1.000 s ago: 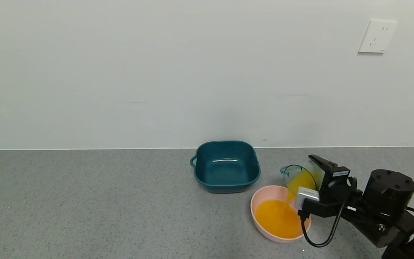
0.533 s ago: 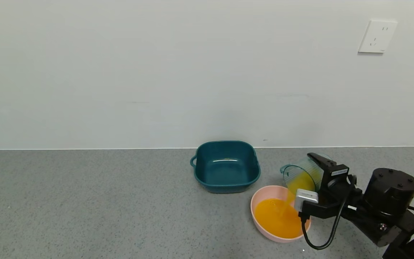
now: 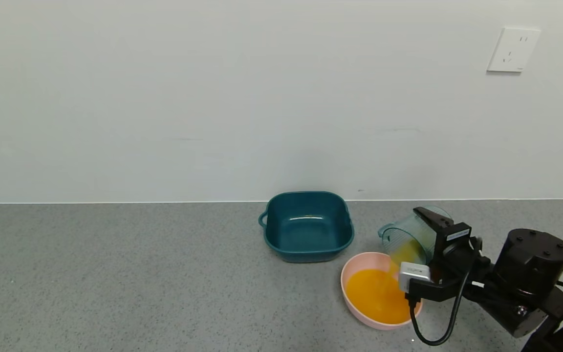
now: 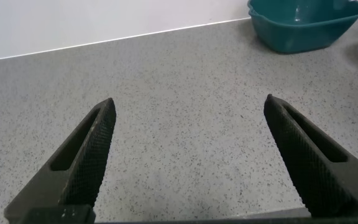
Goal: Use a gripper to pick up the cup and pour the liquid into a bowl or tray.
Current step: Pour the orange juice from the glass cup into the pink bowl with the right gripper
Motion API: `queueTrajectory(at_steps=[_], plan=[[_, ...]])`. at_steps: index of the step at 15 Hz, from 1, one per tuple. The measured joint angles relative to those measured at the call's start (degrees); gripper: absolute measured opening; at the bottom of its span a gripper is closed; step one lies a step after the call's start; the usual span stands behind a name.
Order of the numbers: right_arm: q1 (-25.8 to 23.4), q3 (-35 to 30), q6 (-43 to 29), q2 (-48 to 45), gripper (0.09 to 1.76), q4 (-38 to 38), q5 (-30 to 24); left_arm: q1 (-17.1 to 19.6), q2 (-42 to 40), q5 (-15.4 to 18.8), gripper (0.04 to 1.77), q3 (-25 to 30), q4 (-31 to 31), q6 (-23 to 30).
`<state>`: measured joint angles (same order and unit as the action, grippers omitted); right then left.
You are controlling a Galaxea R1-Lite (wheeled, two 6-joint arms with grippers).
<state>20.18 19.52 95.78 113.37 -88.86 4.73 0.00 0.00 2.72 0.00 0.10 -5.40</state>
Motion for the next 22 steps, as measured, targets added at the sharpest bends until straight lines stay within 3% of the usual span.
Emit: queueTrajectory(at_steps=[12, 22], plan=[[0.6, -1.69, 8.74, -0.54, 1.35, 0.0, -0.02, 0.0, 0.0, 0.0, 1.72, 0.0, 0.0, -0.02], [1.24, -2.18, 10.4, -0.98, 1.35, 0.05, 0.06, 0.0, 0.0, 0.0, 1.72, 0.0, 0.0, -0.02]])
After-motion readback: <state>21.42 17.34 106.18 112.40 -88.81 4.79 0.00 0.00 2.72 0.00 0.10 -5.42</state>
